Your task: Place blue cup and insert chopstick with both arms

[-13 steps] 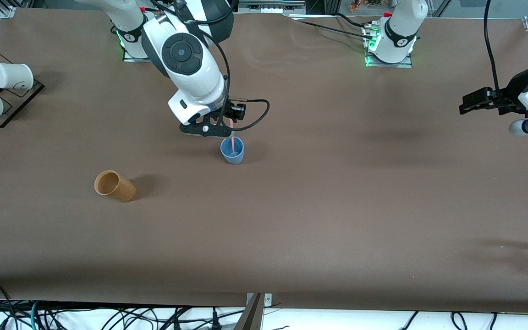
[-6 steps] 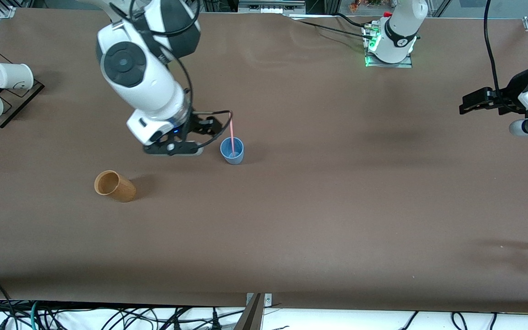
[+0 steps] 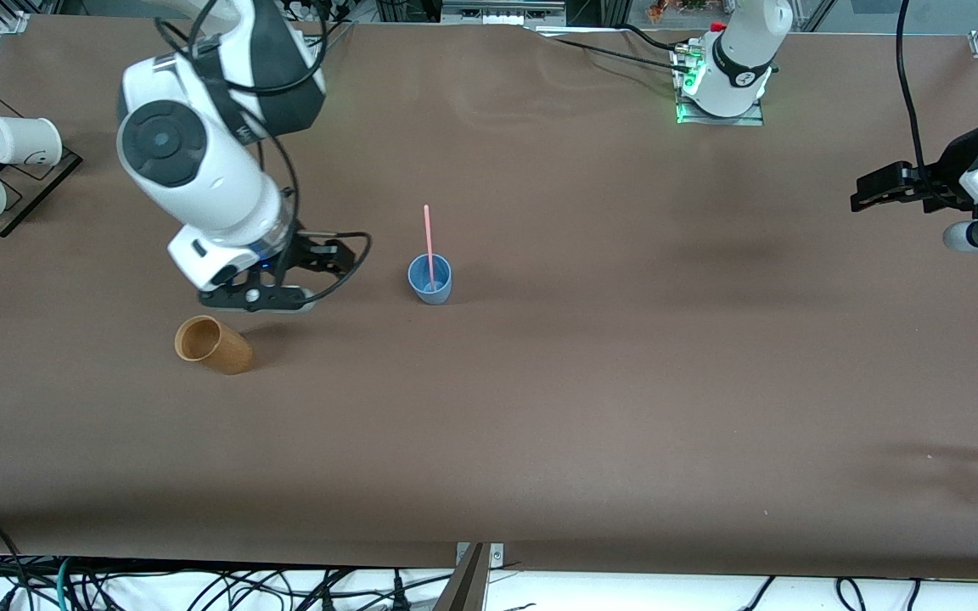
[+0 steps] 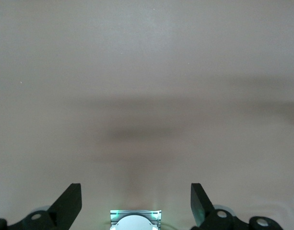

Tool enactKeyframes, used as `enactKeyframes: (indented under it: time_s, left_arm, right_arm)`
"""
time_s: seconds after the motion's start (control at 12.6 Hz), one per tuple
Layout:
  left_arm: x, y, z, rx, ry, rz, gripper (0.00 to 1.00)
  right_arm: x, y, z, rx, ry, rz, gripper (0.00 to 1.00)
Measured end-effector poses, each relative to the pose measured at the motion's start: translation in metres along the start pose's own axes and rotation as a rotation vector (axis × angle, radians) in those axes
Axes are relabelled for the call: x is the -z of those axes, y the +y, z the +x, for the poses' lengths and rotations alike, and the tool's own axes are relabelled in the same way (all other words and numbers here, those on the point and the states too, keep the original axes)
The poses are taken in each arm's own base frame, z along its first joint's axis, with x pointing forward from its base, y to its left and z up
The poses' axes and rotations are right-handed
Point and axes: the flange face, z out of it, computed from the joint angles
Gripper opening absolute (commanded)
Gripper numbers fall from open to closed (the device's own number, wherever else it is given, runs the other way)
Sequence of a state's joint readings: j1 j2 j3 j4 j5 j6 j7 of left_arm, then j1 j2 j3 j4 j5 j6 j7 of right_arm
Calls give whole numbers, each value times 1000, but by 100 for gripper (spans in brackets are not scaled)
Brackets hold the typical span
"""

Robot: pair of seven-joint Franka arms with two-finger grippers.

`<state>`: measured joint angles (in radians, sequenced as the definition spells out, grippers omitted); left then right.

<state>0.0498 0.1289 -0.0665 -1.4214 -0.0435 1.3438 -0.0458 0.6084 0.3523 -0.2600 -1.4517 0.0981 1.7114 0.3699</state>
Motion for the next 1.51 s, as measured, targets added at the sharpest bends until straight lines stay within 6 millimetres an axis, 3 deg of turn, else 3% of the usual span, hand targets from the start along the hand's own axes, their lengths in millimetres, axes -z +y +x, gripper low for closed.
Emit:
enactKeyframes:
  time_s: [0.32, 0.55, 0.79, 0.95, 1.27, 1.51]
  left_arm:
    - [0, 0, 0, 0, 0, 0, 100]
    - [0, 0, 0, 0, 0, 0, 100]
    - [0, 0, 0, 0, -1, 0, 100]
    - [-2, 0, 1, 0, -3, 0, 100]
    - [-4, 0, 3, 0, -8, 0, 100]
    - [-4, 0, 3, 0, -9, 0, 100]
  right_arm:
    - [5, 63, 18, -21, -4, -56, 100]
    - [11, 137, 28, -32, -20, -40, 100]
    - [19, 206, 12, -76, -8, 0, 100]
    - [32, 222, -9, -72, 22, -11, 100]
    - [73, 253, -31, -113, 100, 7, 100]
    - [87, 281, -49, -160, 68, 29, 100]
